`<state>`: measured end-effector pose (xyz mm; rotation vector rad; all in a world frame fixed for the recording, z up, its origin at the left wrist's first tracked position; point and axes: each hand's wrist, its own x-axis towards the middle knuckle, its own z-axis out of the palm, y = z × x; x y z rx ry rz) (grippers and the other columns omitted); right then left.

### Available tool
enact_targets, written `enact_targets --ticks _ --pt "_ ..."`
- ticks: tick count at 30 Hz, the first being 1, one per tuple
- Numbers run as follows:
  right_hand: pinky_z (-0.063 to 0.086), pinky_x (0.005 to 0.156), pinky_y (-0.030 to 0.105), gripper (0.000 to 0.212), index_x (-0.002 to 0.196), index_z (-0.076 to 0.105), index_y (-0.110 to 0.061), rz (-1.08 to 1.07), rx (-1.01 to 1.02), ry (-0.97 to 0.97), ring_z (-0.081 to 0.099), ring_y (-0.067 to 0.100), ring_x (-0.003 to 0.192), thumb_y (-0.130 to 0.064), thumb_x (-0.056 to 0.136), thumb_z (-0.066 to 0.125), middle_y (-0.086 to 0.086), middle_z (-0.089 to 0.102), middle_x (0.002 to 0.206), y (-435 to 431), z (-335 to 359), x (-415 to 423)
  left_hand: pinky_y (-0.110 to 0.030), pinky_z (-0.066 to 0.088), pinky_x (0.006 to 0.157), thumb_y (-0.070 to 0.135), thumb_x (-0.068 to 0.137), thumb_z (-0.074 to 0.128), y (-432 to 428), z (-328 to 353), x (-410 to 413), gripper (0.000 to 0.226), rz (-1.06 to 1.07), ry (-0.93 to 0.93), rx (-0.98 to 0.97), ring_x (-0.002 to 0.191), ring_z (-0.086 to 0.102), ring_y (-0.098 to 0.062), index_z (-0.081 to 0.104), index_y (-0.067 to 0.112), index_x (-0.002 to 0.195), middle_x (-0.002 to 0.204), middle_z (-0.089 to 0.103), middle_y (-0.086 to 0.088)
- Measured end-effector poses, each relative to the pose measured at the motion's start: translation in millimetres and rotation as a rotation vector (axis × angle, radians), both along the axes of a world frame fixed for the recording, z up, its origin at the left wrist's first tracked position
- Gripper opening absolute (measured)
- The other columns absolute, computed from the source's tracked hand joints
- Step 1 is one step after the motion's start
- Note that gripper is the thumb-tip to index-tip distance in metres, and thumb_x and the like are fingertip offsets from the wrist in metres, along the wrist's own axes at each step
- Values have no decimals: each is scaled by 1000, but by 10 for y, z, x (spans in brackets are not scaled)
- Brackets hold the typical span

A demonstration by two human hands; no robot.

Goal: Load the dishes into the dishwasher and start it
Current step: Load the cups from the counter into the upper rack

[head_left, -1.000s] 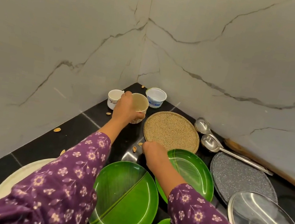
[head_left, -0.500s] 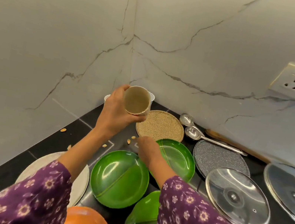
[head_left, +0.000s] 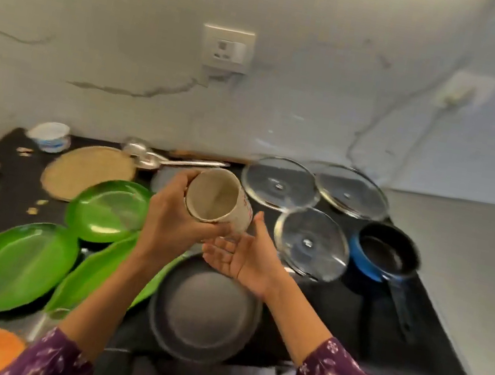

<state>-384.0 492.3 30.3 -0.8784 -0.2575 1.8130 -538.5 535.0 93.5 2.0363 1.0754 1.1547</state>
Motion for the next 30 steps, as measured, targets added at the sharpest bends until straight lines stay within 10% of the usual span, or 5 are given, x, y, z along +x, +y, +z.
enact_targets --ticks 7,19,30 --pt "57 73 33 91 116 65 -12 -272 96 111 68 22 83 -83 79 23 13 70 102 -1533 -107 1579 -2 37 79 51 42 84 -1135 2 1741 81 -419 93 -76 97 53 14 49 41 113 101 58 31" --pt "54 67 32 67 132 51 -10 -755 10 146 58 26 98 -62 93 35 15 57 120 -3979 -629 3099 -32 42 100 47 56 85 -3031 -607 3760 100 -987 376 -114 123 46 -10 34 27 140 136 46 10" --pt "58 62 35 50 123 54 -17 -1219 -324 49 62 27 91 -53 90 46 14 61 108 -5846 -1224 3862 -30 37 100 48 87 60 -3608 -1430 4714 66 -1294 818 434 126 41 -18 36 21 143 136 50 -3"
